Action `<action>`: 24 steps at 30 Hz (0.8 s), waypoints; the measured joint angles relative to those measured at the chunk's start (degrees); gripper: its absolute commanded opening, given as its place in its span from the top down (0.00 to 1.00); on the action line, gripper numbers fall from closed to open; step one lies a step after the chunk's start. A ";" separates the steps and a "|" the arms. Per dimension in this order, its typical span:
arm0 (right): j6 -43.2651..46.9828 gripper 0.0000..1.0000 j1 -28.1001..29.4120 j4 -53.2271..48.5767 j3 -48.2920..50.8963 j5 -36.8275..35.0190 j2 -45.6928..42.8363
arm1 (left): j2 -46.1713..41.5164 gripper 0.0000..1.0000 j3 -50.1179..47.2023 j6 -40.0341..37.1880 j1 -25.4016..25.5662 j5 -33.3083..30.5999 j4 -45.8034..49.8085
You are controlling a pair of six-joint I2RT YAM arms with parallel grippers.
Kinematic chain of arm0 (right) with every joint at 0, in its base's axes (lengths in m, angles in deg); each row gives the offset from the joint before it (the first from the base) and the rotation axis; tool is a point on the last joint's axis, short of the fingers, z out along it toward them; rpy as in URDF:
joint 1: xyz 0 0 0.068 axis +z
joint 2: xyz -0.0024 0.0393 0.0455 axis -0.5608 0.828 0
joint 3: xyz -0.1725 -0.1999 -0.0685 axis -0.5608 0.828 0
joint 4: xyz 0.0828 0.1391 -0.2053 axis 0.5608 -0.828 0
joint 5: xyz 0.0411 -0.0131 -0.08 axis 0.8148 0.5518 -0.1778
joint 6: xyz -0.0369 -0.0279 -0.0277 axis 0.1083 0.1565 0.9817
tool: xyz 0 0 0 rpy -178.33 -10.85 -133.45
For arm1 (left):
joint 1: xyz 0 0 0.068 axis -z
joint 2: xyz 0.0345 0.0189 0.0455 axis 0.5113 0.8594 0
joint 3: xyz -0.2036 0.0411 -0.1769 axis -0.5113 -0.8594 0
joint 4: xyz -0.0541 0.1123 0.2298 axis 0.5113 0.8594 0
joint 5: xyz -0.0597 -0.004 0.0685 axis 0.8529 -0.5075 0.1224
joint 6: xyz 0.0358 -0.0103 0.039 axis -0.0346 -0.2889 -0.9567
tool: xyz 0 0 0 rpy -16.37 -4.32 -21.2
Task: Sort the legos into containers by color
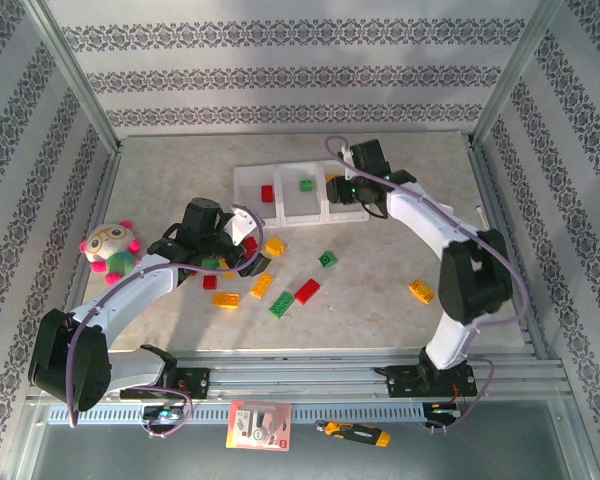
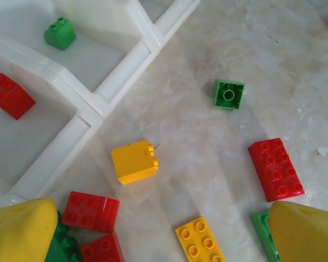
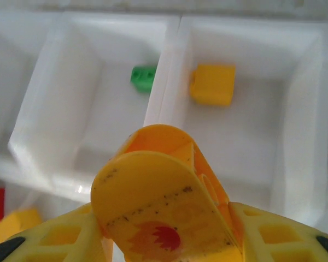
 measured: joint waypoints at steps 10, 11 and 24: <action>1.03 0.33 -2.10 1.09 -11.82 -1.11 14.84 | -0.22 0.01 -0.15 3.78 0.00 -1.75 -0.07; 1.31 0.29 -2.19 1.01 -11.82 -1.14 14.82 | -0.24 0.01 -0.15 4.57 0.00 -2.47 -0.07; 5.73 0.05 0.28 5.92 4.35 2.82 -5.05 | 2.36 0.01 3.48 20.26 -0.50 -25.70 5.20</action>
